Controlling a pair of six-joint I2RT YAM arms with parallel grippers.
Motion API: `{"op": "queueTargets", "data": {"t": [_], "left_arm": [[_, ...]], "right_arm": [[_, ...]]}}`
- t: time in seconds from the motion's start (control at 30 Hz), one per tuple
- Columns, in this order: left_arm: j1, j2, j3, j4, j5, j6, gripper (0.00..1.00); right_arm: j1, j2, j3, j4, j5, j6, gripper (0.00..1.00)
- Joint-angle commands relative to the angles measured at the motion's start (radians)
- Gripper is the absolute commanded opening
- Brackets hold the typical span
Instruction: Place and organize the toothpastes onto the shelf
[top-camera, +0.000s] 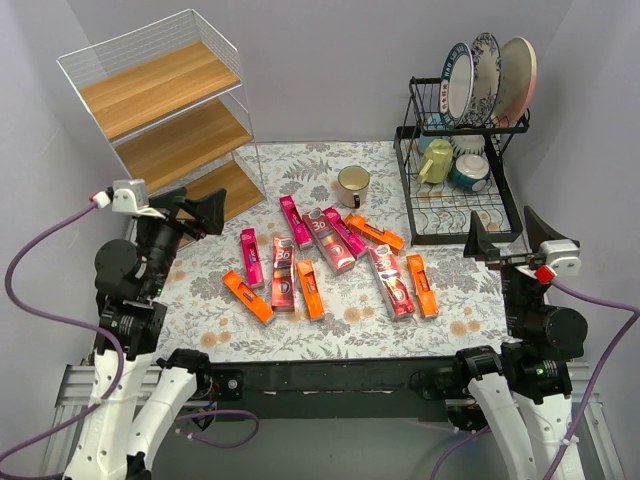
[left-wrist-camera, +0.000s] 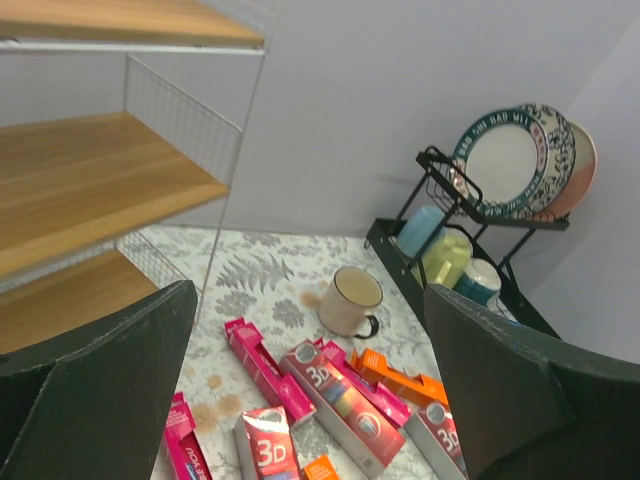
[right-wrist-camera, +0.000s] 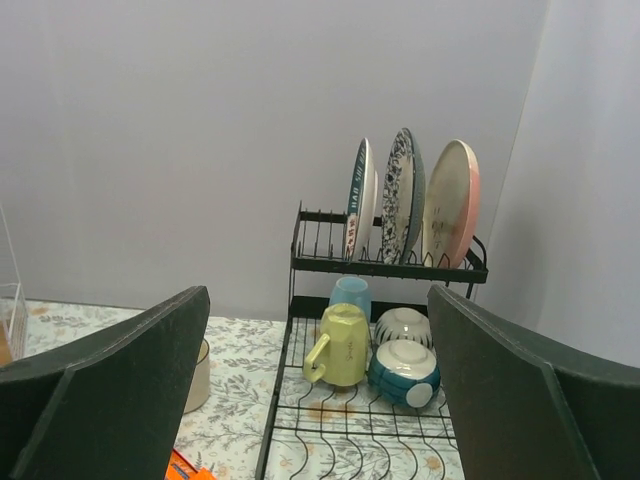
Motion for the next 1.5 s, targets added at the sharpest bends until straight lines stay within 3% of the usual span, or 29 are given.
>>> {"op": "queueTargets", "data": {"t": [0.0,0.3,0.43,0.67,0.73,0.97,1.1,1.33,1.47], "left_arm": [[-0.001,0.063,0.043,-0.06,0.107,-0.021,0.98],[-0.004,0.247,0.049,-0.155,0.164,-0.055,0.98],[-0.039,0.322,0.043,-0.205,0.127,-0.055,0.98],[-0.229,0.434,-0.014,-0.256,-0.184,-0.096,0.98],[-0.294,0.48,-0.029,-0.273,-0.345,-0.177,0.98],[-0.352,0.543,-0.138,-0.282,-0.575,-0.444,0.98],[-0.359,0.563,-0.19,-0.268,-0.66,-0.503,0.98],[-0.36,0.653,-0.227,-0.21,-0.661,-0.509,0.86],[-0.368,0.729,-0.221,-0.21,-0.665,-0.521,0.72]], "right_arm": [[-0.004,0.002,-0.016,0.04,-0.031,0.031,0.99],[-0.003,0.031,-0.088,0.048,-0.07,0.094,0.99],[-0.003,0.05,-0.119,0.048,-0.093,0.123,0.99],[-0.001,0.06,-0.188,0.08,-0.114,0.166,0.99],[-0.003,0.056,-0.194,0.085,-0.117,0.168,0.99],[0.003,0.022,-0.242,0.102,-0.1,0.165,0.99],[0.008,0.001,-0.26,0.111,-0.091,0.158,0.98],[0.011,-0.026,-0.291,0.129,-0.065,0.155,0.99],[0.014,-0.024,-0.291,0.128,-0.054,0.151,0.98]]}}
